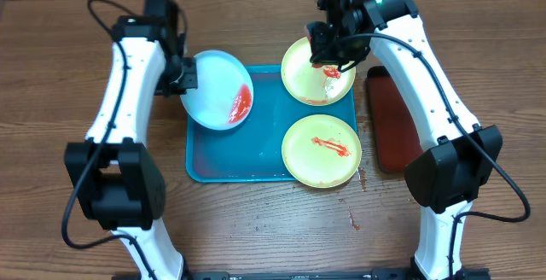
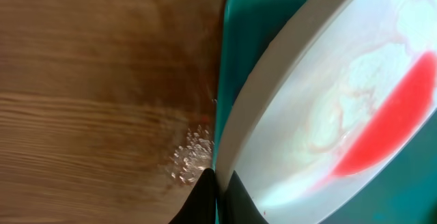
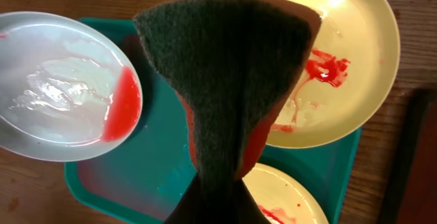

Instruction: Clean dirty plates on tray and stack at the side

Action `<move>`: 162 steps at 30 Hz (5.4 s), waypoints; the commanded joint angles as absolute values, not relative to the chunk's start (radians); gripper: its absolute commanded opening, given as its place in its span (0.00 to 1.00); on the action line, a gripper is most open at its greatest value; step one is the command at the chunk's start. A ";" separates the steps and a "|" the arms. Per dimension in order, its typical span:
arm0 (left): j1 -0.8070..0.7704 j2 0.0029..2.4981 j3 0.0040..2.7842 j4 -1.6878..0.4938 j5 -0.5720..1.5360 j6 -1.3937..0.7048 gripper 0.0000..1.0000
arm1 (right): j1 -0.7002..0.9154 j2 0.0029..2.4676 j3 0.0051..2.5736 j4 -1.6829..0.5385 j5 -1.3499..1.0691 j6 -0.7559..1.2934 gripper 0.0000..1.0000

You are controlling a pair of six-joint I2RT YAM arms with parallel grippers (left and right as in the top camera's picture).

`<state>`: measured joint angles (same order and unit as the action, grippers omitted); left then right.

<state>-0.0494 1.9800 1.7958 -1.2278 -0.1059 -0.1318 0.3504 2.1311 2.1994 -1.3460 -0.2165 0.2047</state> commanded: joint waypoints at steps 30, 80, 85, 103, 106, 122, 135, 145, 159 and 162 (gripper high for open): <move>-0.524 1.799 1.810 -1.219 -1.100 -0.322 0.04 | 0.318 2.109 2.223 -1.357 -0.199 0.213 0.04; 0.467 1.811 1.586 -1.098 0.072 -0.375 0.04 | 0.318 2.109 2.223 -1.372 -0.199 0.209 0.04; 0.511 1.811 1.447 -0.974 0.072 -0.404 0.04 | 0.318 2.109 2.223 -1.371 -0.199 0.209 0.04; 0.523 1.811 1.238 -0.834 0.067 -0.415 0.24 | 0.318 2.109 2.223 -1.372 -0.199 0.205 0.04; 0.523 1.811 1.232 -0.833 0.068 -0.412 0.22 | 0.318 2.109 2.223 -1.372 -0.199 0.205 0.04; 0.330 1.810 1.503 -1.002 0.158 -0.241 0.35 | 0.316 2.109 2.223 -1.370 -0.199 0.202 0.04; -0.113 1.875 1.602 -0.804 0.250 -0.339 0.63 | 0.277 2.109 2.228 -1.394 -0.202 0.206 0.04; -0.262 2.138 1.754 -0.745 0.342 -0.337 0.64 | 0.277 2.109 2.228 -1.397 -0.203 0.205 0.04; -0.347 2.289 1.785 -0.633 0.296 -0.348 0.57 | 0.277 2.109 2.227 -1.402 -0.202 0.205 0.04; -0.347 2.318 1.785 -0.630 0.296 -0.348 0.47 | 0.277 2.109 2.227 -1.402 -0.202 0.202 0.04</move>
